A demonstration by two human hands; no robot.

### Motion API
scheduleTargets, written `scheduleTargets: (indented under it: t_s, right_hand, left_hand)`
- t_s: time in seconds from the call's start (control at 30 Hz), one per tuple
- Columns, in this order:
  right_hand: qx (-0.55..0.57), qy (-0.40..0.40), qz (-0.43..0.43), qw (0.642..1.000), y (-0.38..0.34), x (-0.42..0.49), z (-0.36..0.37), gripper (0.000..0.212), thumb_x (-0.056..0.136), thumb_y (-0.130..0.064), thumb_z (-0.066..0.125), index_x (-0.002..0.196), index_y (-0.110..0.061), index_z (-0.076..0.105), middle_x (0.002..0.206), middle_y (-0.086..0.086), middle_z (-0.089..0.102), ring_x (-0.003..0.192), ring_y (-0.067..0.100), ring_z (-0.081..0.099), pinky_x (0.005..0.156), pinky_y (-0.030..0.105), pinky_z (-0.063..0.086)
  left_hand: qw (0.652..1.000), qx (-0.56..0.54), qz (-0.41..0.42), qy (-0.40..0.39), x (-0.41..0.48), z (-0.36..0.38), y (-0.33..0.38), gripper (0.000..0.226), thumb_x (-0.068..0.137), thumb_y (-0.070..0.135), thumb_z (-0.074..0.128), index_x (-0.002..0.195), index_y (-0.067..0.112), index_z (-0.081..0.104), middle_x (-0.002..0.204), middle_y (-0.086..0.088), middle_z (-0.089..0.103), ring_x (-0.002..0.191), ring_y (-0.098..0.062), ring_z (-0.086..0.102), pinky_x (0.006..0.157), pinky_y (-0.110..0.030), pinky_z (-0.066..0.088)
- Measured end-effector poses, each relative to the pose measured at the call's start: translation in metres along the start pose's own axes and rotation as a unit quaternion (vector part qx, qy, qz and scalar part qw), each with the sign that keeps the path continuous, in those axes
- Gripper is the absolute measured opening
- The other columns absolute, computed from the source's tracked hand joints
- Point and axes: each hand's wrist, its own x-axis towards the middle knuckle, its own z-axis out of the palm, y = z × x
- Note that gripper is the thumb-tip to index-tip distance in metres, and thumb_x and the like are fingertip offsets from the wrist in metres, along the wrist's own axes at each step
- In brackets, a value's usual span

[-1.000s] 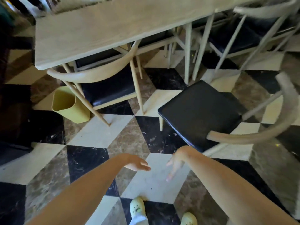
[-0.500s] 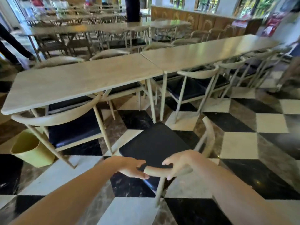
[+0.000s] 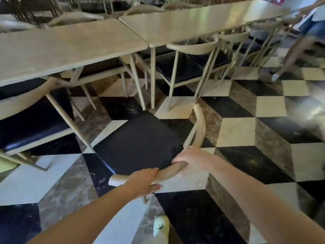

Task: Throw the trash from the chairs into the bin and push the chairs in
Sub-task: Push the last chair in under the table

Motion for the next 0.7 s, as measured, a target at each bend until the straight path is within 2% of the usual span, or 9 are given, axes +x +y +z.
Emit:
scheduleTargets:
  t_s: [0.1, 0.23, 0.3, 0.5, 0.57, 0.63, 0.7]
  right_hand:
    - [-0.017, -0.015, -0.028, 0.999, 0.039, 0.004, -0.007, 0.050, 0.076, -0.062, 0.061, 0.117, -0.034, 0.062, 0.108, -0.013, 0.068, 0.098, 0.011, 0.061, 0.087, 0.033, 0.042]
    - [-0.047, -0.053, -0.043, 0.997, 0.082, 0.013, -0.025, 0.052, 0.073, -0.071, 0.056, 0.111, -0.036, 0.064, 0.101, -0.014, 0.068, 0.096, 0.011, 0.059, 0.093, 0.036, 0.039]
    - [-0.071, -0.066, -0.053, 0.994, 0.097, 0.016, -0.032, 0.054, 0.070, -0.074, 0.054, 0.107, -0.036, 0.064, 0.100, -0.015, 0.067, 0.097, 0.010, 0.058, 0.095, 0.035, 0.037]
    - [-0.110, -0.108, -0.094, 0.984, 0.125, 0.029, -0.047, 0.062, 0.065, -0.084, 0.045, 0.098, -0.036, 0.063, 0.098, -0.014, 0.066, 0.097, 0.012, 0.057, 0.096, 0.037, 0.040]
    - [-0.120, -0.112, -0.113, 0.980, 0.134, 0.035, -0.053, 0.062, 0.063, -0.087, 0.041, 0.090, -0.035, 0.062, 0.092, -0.014, 0.066, 0.090, 0.011, 0.059, 0.091, 0.033, 0.042]
    - [-0.127, -0.107, -0.137, 0.977, 0.141, 0.038, -0.056, 0.058, 0.064, -0.088, 0.042, 0.078, -0.034, 0.057, 0.082, -0.013, 0.064, 0.078, 0.008, 0.059, 0.079, 0.026, 0.038]
    - [-0.137, -0.106, -0.157, 0.972, 0.144, 0.042, -0.058, 0.057, 0.064, -0.088, 0.041, 0.073, -0.033, 0.053, 0.077, -0.013, 0.062, 0.071, 0.007, 0.058, 0.074, 0.024, 0.035]
  left_hand:
    - [0.999, -0.027, -0.010, -0.019, 0.017, 0.000, 0.007, 0.058, 0.089, 0.057, 0.049, 0.137, 0.026, 0.039, 0.128, 0.004, 0.056, 0.114, -0.019, 0.055, 0.093, -0.033, 0.043]
    - [0.996, -0.085, -0.024, -0.030, 0.031, 0.000, 0.015, 0.043, 0.087, 0.058, 0.050, 0.119, 0.029, 0.051, 0.109, 0.007, 0.065, 0.099, -0.015, 0.060, 0.083, -0.029, 0.045]
    - [0.995, -0.089, -0.021, -0.033, 0.032, -0.002, 0.015, 0.043, 0.086, 0.060, 0.050, 0.116, 0.029, 0.054, 0.108, 0.007, 0.065, 0.097, -0.015, 0.060, 0.079, -0.026, 0.042]
    - [0.987, -0.127, -0.052, -0.082, 0.035, -0.010, 0.016, 0.048, 0.085, 0.059, 0.054, 0.122, 0.029, 0.054, 0.113, 0.007, 0.066, 0.102, -0.015, 0.059, 0.085, -0.028, 0.045]
    - [0.985, -0.126, -0.068, -0.095, 0.034, -0.011, 0.016, 0.049, 0.085, 0.060, 0.052, 0.122, 0.028, 0.055, 0.113, 0.006, 0.065, 0.101, -0.015, 0.059, 0.082, -0.026, 0.043]
    - [0.982, -0.118, -0.091, -0.117, 0.033, -0.012, 0.014, 0.054, 0.082, 0.065, 0.050, 0.119, 0.026, 0.057, 0.111, 0.004, 0.066, 0.099, -0.015, 0.060, 0.080, -0.025, 0.044]
    - [0.977, -0.120, -0.115, -0.133, 0.034, -0.016, 0.012, 0.059, 0.078, 0.070, 0.051, 0.115, 0.024, 0.060, 0.108, 0.004, 0.066, 0.095, -0.015, 0.060, 0.078, -0.025, 0.045]
